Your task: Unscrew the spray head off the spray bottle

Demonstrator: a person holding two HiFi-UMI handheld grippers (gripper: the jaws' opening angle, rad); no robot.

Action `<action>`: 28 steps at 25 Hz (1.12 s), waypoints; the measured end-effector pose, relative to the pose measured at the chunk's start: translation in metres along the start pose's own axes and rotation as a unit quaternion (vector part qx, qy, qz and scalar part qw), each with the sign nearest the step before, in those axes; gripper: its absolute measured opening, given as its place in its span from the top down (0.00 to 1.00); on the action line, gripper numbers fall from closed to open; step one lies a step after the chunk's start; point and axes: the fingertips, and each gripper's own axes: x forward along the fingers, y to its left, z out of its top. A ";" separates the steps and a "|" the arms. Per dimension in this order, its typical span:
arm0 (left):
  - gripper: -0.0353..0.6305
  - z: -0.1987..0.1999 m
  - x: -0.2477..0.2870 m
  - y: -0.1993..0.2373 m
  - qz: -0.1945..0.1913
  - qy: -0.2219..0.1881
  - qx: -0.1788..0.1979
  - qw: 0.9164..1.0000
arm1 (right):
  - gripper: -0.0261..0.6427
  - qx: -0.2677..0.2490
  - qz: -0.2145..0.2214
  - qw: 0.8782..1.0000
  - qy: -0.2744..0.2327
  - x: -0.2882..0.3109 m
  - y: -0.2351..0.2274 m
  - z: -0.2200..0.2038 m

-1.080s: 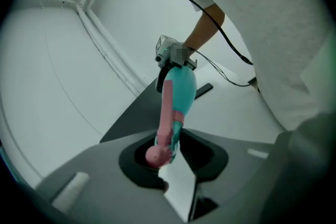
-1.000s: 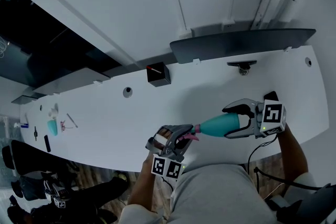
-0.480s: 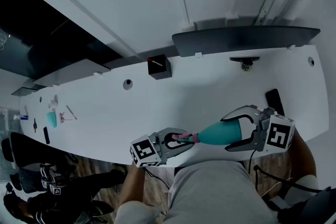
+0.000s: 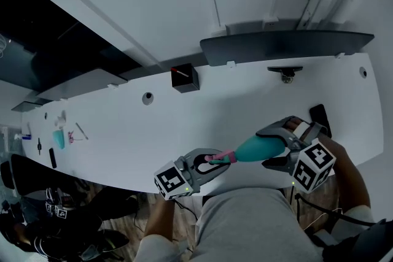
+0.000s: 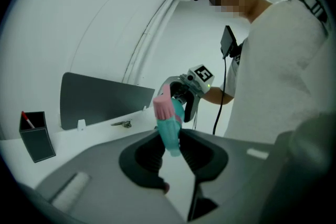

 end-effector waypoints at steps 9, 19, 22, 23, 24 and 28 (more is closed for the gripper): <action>0.82 0.009 0.009 -0.006 -0.008 -0.017 -0.008 1.000 | 0.28 -0.156 -0.041 0.974 0.159 0.047 0.002 -0.035; 0.81 0.005 -0.006 0.025 0.069 -0.072 -0.059 0.993 | 0.30 -0.137 -0.137 0.968 0.160 0.026 -0.031 -0.060; 0.81 0.005 -0.013 0.036 0.116 -0.077 -0.045 0.989 | 0.30 -0.107 -0.172 0.966 0.158 0.022 -0.039 -0.072; 0.81 0.007 -0.015 0.038 0.131 -0.079 -0.039 0.987 | 0.30 -0.092 -0.184 0.967 0.153 0.021 -0.041 -0.075; 0.81 0.008 -0.017 0.039 0.145 -0.080 -0.034 0.986 | 0.30 -0.074 -0.195 0.967 0.148 0.020 -0.043 -0.079; 0.81 0.004 -0.029 0.046 0.203 -0.072 -0.016 0.976 | 0.30 -0.003 -0.251 0.960 0.125 0.011 -0.053 -0.094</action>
